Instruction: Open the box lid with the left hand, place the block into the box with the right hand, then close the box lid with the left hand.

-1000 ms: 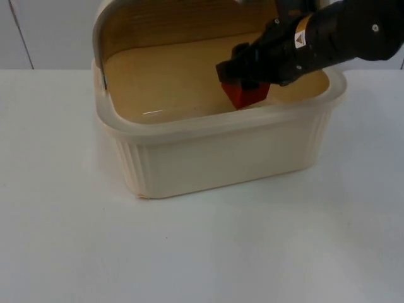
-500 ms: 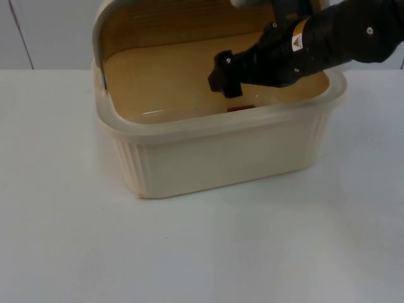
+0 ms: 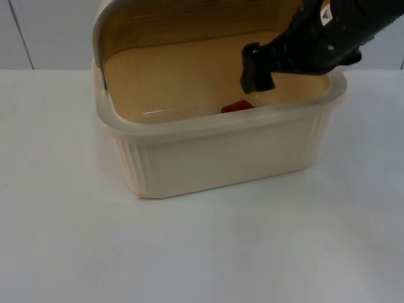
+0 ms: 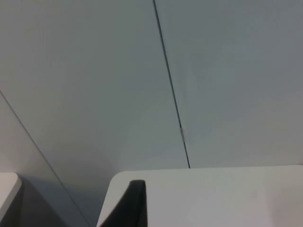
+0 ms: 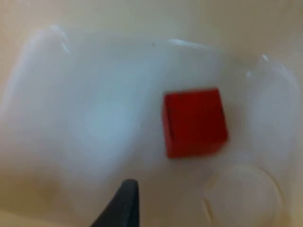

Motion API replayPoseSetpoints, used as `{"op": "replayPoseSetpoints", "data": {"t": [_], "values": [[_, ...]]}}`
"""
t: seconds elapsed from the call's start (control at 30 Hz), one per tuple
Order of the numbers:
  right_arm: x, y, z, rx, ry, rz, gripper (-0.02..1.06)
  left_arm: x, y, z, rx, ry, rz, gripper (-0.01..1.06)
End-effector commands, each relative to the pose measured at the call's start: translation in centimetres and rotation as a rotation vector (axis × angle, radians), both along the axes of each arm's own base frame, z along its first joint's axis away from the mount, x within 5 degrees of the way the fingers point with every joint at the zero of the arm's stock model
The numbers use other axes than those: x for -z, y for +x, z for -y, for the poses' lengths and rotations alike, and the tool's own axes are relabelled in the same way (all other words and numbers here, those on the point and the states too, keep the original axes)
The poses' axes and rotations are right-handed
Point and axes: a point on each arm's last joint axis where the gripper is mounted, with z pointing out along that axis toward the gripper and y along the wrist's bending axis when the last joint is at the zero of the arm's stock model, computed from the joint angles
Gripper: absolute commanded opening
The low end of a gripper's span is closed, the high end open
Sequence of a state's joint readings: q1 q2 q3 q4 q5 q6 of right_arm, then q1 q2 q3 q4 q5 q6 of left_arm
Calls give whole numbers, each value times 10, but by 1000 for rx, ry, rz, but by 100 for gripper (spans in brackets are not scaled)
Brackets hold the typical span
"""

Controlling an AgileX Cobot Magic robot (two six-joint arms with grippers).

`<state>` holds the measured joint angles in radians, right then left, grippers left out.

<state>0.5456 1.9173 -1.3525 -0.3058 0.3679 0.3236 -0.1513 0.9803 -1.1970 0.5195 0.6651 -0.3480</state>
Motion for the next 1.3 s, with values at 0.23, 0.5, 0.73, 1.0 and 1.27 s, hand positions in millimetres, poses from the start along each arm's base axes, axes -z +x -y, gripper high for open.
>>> {"op": "replayPoseSetpoints", "data": {"t": [0.23,0.5,0.73,1.0,1.27], "values": [[-62,-20,12,40,97,61,105,0,-3,-1,-5,-17,-2,104],[-118,-44,26,43,178,171,105,-4,-11,-2,-5,-21,21,104],[-171,-73,46,33,217,302,105,-4,-11,-2,-6,-21,19,104],[-218,-110,70,-4,210,460,105,-4,-11,-2,-6,-21,19,104],[-274,-162,105,-19,212,719,105,-3,-11,0,3,-46,15,104]]}}
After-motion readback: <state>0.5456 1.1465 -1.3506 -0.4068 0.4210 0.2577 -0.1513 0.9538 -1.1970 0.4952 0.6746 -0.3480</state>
